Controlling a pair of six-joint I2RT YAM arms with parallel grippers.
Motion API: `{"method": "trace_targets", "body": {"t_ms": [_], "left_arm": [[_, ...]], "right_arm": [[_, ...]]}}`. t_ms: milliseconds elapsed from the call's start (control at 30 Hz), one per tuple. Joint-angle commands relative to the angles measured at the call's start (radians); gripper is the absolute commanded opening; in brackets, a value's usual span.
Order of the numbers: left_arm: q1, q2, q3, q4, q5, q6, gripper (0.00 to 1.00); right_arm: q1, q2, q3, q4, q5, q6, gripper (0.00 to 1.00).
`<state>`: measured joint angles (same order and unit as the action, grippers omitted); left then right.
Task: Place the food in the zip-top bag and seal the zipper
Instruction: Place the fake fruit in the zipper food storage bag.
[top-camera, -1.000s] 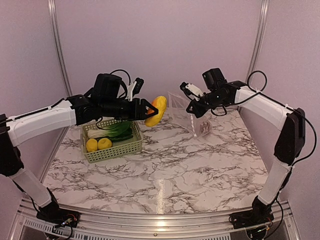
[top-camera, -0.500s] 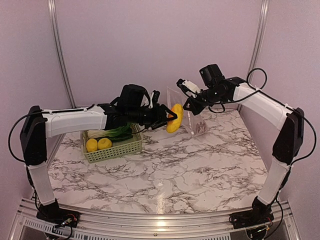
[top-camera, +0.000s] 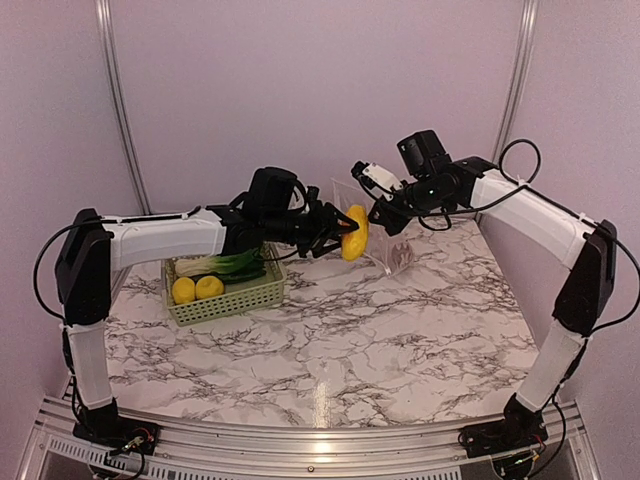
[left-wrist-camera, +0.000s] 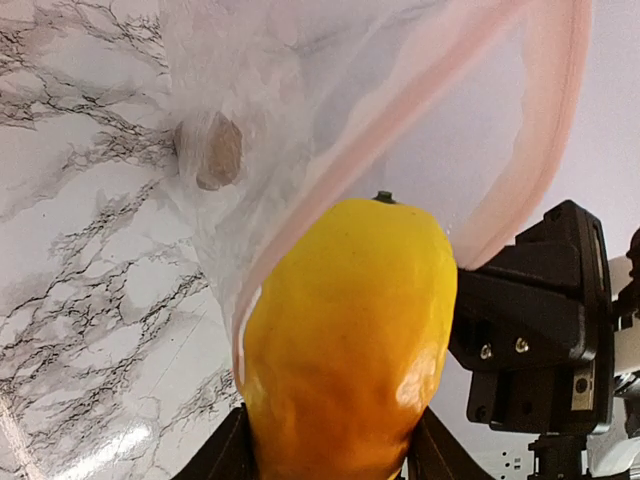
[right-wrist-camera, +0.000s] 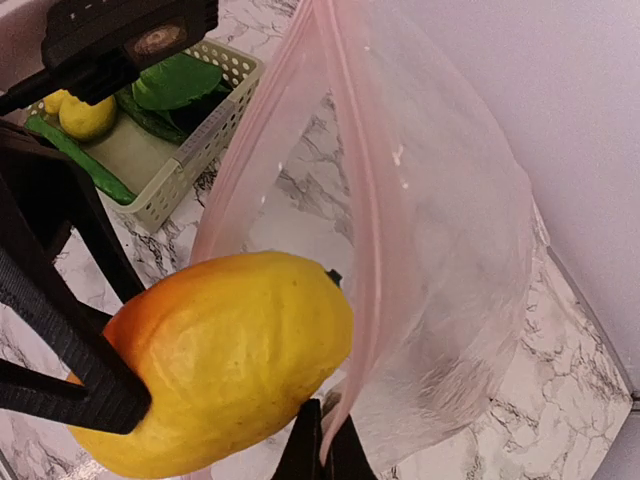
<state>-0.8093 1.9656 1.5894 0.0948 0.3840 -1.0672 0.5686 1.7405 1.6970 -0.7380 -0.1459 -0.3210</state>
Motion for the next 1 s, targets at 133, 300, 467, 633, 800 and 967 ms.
{"method": "trace_targets", "body": {"t_ms": [133, 300, 467, 633, 800, 967], "left_arm": [[0.034, 0.031, -0.003, 0.149, -0.033, -0.159, 0.06], [0.049, 0.060, 0.038, 0.173, -0.076, -0.233, 0.08], [0.048, 0.094, 0.065, 0.185, -0.124, -0.280, 0.17], [0.047, 0.101, 0.076, 0.181, -0.122, -0.263, 0.54], [0.038, 0.051, 0.085, 0.160, -0.133, -0.132, 0.76], [0.037, -0.015, 0.049, 0.188, -0.127, -0.063, 0.93]], "right_arm": [[0.045, -0.052, 0.002, -0.010, -0.028, -0.019, 0.00], [0.080, -0.056, -0.020, -0.016, -0.072, -0.033, 0.00], [0.085, -0.055, 0.019, -0.035, -0.147, -0.003, 0.00], [0.079, -0.056, 0.054, -0.032, -0.147, 0.022, 0.00], [0.027, -0.035, 0.055, -0.019, -0.150, 0.058, 0.00], [-0.052, -0.017, 0.085, -0.010, -0.212, 0.111, 0.00]]}}
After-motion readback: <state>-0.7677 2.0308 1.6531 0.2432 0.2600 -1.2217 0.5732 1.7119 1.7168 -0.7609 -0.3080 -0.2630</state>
